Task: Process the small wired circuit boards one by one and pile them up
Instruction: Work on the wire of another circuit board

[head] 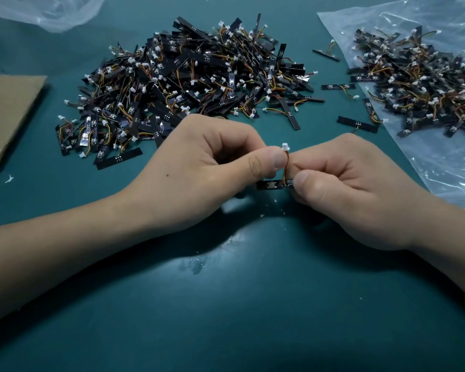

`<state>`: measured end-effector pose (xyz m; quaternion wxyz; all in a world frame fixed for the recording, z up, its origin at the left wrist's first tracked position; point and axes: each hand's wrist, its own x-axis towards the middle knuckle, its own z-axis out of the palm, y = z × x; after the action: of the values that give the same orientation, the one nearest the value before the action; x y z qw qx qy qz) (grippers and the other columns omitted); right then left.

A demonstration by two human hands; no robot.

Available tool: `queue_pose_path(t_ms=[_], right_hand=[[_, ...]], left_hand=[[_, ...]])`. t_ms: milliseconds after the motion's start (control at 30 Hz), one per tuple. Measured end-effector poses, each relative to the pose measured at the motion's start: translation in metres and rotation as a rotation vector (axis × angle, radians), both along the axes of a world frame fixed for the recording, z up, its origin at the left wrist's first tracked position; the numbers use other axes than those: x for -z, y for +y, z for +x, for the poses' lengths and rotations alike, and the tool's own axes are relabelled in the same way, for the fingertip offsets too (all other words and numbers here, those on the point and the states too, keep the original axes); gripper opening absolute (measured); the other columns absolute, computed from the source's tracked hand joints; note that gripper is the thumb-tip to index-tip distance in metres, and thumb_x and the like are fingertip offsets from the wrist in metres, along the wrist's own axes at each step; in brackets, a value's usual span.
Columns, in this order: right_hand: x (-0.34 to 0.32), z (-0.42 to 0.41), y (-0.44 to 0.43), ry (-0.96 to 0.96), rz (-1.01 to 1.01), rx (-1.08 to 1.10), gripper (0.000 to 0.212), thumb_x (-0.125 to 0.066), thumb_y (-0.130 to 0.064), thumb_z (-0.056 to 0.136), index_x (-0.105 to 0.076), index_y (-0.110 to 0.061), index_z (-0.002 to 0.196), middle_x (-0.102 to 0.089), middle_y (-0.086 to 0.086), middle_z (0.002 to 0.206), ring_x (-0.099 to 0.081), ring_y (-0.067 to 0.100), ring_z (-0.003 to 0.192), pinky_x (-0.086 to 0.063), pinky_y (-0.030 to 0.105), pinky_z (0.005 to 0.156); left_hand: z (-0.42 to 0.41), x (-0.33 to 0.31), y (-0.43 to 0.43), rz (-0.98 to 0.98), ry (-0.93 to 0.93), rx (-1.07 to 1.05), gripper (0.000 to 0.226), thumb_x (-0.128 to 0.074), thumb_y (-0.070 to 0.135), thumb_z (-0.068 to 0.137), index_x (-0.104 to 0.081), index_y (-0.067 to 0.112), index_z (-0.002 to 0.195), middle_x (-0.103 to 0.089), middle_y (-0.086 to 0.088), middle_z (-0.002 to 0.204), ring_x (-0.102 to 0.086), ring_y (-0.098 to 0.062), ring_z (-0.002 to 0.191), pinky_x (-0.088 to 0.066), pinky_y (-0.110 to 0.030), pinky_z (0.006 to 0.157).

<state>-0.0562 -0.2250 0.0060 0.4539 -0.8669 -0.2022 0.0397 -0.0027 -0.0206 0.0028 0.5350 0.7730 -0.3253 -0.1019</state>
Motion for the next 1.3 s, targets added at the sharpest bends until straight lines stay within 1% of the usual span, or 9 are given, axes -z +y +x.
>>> queue_pose_path(t_ms=[100, 333, 433, 567, 667, 833, 1000, 1133, 1300], right_hand=[[0.0003, 0.0003, 0.0011, -0.023, -0.028, -0.011, 0.037, -0.05, -0.009, 0.09, -0.039, -0.027, 0.059, -0.036, -0.011, 0.05, -0.034, 0.008, 0.048, -0.028, 0.018, 0.051], [0.002, -0.0002, 0.0001, -0.071, -0.041, 0.017, 0.036, -0.049, -0.013, 0.095, -0.042, -0.022, 0.061, -0.04, -0.007, 0.051, -0.038, 0.009, 0.048, -0.03, 0.018, 0.052], [0.0021, -0.0001, -0.0006, -0.054, -0.02, 0.053, 0.034, -0.047, -0.014, 0.095, -0.042, -0.01, 0.062, -0.038, 0.003, 0.054, -0.036, 0.01, 0.048, -0.03, 0.024, 0.051], [0.0004, -0.0004, 0.0019, -0.07, -0.059, 0.017, 0.038, -0.049, -0.011, 0.091, -0.038, -0.027, 0.059, -0.036, -0.009, 0.048, -0.039, 0.009, 0.045, -0.027, 0.015, 0.05], [0.0001, 0.0003, 0.0031, -0.082, -0.082, 0.007, 0.04, -0.051, -0.01, 0.089, -0.037, -0.032, 0.06, -0.035, -0.012, 0.048, -0.035, 0.008, 0.047, -0.027, 0.014, 0.051], [0.0016, -0.0008, 0.0011, -0.088, -0.03, 0.053, 0.034, -0.047, -0.027, 0.098, -0.048, -0.019, 0.065, -0.047, -0.002, 0.055, -0.043, 0.012, 0.052, -0.035, 0.024, 0.054], [0.0021, -0.0009, 0.0011, -0.094, -0.022, 0.085, 0.034, -0.044, -0.032, 0.094, -0.052, -0.014, 0.066, -0.049, 0.004, 0.056, -0.044, 0.015, 0.053, -0.038, 0.029, 0.053], [0.0033, 0.0007, -0.0007, -0.077, 0.016, 0.108, 0.032, -0.05, -0.021, 0.096, -0.051, -0.013, 0.065, -0.047, 0.008, 0.057, -0.04, 0.013, 0.052, -0.037, 0.031, 0.051], [0.0029, -0.0003, 0.001, -0.007, 0.104, 0.075, 0.031, -0.048, -0.034, 0.096, -0.056, -0.025, 0.067, -0.052, 0.003, 0.059, -0.049, 0.01, 0.053, -0.04, 0.021, 0.052]], left_hand=[[-0.0005, -0.0012, -0.0001, 0.032, -0.016, 0.03, 0.024, -0.066, 0.031, 0.096, -0.073, 0.022, 0.076, -0.065, -0.004, 0.064, -0.055, -0.03, 0.059, -0.041, -0.036, 0.052], [-0.0028, -0.0038, -0.0016, 0.104, -0.04, 0.045, 0.04, -0.06, 0.021, 0.096, -0.058, 0.034, 0.058, -0.051, -0.004, 0.055, -0.043, -0.005, 0.053, -0.034, -0.024, 0.052], [-0.0027, -0.0064, 0.0004, 0.087, -0.03, 0.102, 0.036, -0.056, 0.016, 0.094, -0.059, 0.035, 0.064, -0.057, -0.003, 0.06, -0.05, -0.014, 0.059, -0.039, -0.033, 0.058], [-0.0027, -0.0035, 0.0004, 0.101, -0.037, 0.09, 0.033, -0.056, 0.022, 0.1, -0.068, 0.016, 0.07, -0.058, -0.002, 0.061, -0.05, -0.014, 0.058, -0.039, -0.025, 0.057], [-0.0028, -0.0033, -0.0001, 0.121, -0.04, 0.073, 0.032, -0.058, 0.023, 0.1, -0.066, 0.02, 0.069, -0.058, -0.002, 0.062, -0.049, -0.012, 0.057, -0.039, -0.023, 0.056], [-0.0013, -0.0007, -0.0013, 0.08, -0.08, 0.016, 0.034, -0.057, 0.022, 0.101, -0.062, 0.018, 0.067, -0.054, -0.01, 0.06, -0.047, -0.026, 0.056, -0.038, -0.03, 0.052], [-0.0022, -0.0033, -0.0028, 0.071, -0.082, 0.018, 0.032, -0.056, 0.027, 0.102, -0.061, 0.032, 0.071, -0.054, -0.007, 0.059, -0.046, -0.021, 0.055, -0.038, -0.026, 0.052], [-0.0029, -0.0052, 0.0, 0.084, -0.048, 0.099, 0.034, -0.053, 0.026, 0.102, -0.059, 0.038, 0.071, -0.061, 0.004, 0.065, -0.056, -0.015, 0.061, -0.045, -0.031, 0.06], [-0.0025, -0.0027, 0.0011, 0.151, -0.071, 0.109, 0.031, -0.054, 0.02, 0.101, -0.069, 0.022, 0.074, -0.062, 0.004, 0.063, -0.059, -0.016, 0.061, -0.045, -0.024, 0.06]])
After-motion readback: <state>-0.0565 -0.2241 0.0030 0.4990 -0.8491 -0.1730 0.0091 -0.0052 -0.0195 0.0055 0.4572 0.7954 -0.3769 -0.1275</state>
